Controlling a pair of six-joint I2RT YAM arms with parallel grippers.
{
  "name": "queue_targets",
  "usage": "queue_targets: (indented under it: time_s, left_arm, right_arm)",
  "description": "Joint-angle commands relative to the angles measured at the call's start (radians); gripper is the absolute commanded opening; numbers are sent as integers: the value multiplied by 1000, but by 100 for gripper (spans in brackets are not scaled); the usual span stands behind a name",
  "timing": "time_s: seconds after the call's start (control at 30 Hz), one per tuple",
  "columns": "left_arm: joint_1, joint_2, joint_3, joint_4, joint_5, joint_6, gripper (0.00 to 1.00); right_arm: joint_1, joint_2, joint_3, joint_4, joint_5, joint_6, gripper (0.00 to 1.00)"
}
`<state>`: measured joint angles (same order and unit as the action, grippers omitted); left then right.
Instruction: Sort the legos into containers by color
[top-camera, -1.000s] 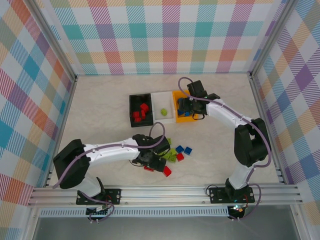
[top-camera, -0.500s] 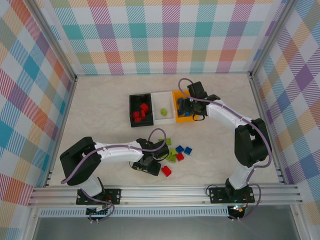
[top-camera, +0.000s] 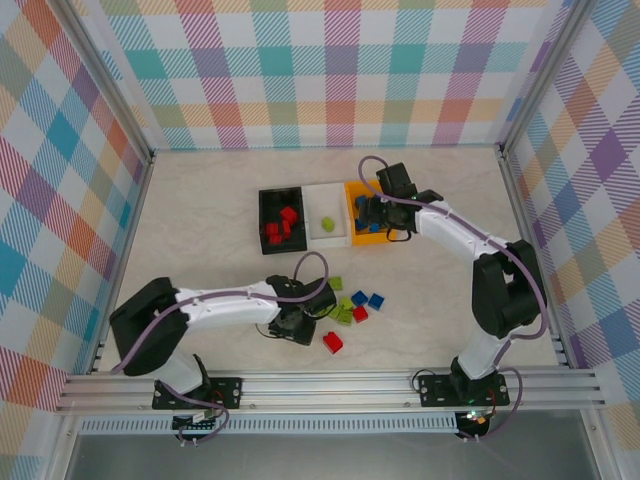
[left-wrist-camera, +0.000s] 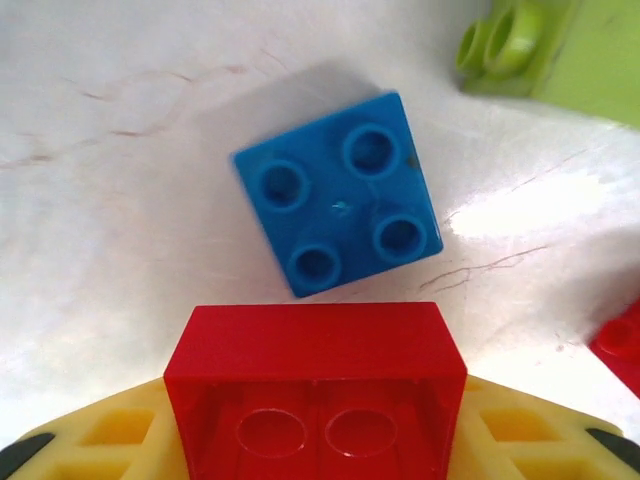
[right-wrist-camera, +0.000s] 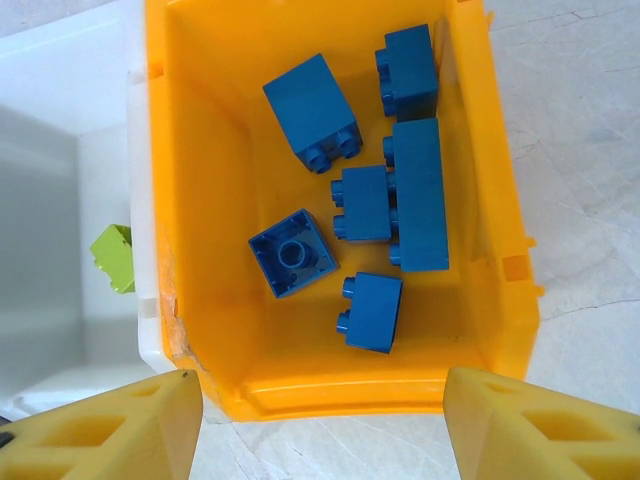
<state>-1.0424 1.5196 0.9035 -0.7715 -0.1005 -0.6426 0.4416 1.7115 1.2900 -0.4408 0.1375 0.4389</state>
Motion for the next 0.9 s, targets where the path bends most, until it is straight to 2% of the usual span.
queue_targets:
  time_s: [0.0,0.13,0.23,0.33,0.47,0.63,0.8,0.87]
  left_arm:
    - [84,-132,69,-87,-94,-24,38]
    - [258,-155,199,-86,-139,41,39]
    - [364,-48,325,-49,-163,114,39]
    - [427,108,483,-35,-188,170,38]
    - [494,309,673,-44,-218,197,36]
    - [538,501,853,-91,-246,212,35]
    - [567,637,1001,-153,-269,221,35]
    - [579,669,1037,-164,-266,224,38]
  right_arm:
    - [-1,-59,-32,17,-16,16,65]
    - [1,-102,-91,29,-36,30,65]
    - [2,-122,-133,33,-39,32,65]
    - [2,-131,-154,25,-43,29,65]
    - [6,-161,-184,14,-50,32,65]
    - [40,-237,-237,-16,-68,39,65]
    - [145,-369,-340,-47,-95,27,66]
    - [207,-409,-368,-65,-133,-5,67]
